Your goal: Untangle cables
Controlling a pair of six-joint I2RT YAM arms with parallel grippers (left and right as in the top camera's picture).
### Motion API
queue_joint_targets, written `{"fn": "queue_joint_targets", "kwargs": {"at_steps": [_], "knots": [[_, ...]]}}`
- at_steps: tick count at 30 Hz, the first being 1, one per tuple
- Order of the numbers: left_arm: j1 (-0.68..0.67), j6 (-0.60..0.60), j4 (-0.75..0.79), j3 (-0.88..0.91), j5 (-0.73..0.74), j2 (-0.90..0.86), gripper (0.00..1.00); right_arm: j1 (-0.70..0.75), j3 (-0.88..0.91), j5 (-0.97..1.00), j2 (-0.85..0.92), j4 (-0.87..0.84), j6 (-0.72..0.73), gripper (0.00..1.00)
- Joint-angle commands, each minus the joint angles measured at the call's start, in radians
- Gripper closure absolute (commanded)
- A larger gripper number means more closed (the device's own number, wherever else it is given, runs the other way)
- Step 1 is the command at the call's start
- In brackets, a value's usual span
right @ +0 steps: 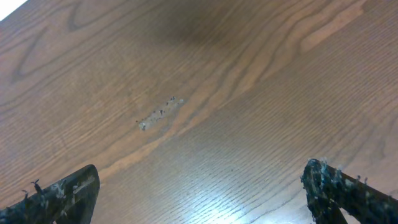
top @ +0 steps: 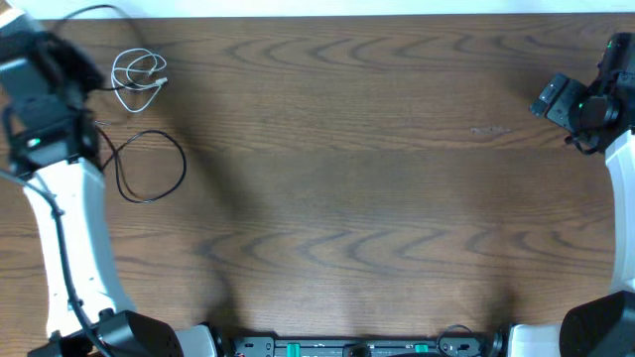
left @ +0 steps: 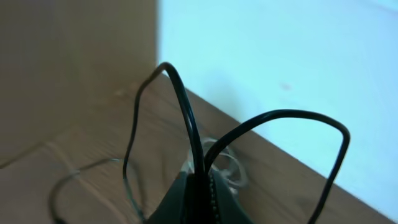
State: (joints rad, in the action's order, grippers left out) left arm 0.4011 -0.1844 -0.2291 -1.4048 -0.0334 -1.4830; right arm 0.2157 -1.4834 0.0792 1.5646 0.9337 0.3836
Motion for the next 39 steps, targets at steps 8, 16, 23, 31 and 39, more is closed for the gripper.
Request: {"fn": "queue_joint_targets", "kwargs": {"at_steps": [8,16,23,31,39], "knots": [[0.233,-0.268,-0.191,-0.016,-0.197,0.024,0.93,0.0,0.0,0.008,0.005,0.002,0.012,0.01],[0.344,-0.426,-0.273,-0.013,-0.215,-0.026,0.93,0.0,0.0,0.008,0.005,0.002,0.012,0.01],[0.46,-0.554,-0.325,-0.013,-0.212,-0.075,0.93,0.0,0.0,0.008,0.005,0.002,0.012,0.01],[0.558,-0.554,-0.332,-0.013,-0.165,-0.134,0.93,0.0,0.0,0.008,0.005,0.002,0.012,0.01],[0.644,-0.554,-0.376,-0.013,-0.12,-0.257,0.93,0.0,0.0,0.008,0.005,0.002,0.012,0.01]]}}
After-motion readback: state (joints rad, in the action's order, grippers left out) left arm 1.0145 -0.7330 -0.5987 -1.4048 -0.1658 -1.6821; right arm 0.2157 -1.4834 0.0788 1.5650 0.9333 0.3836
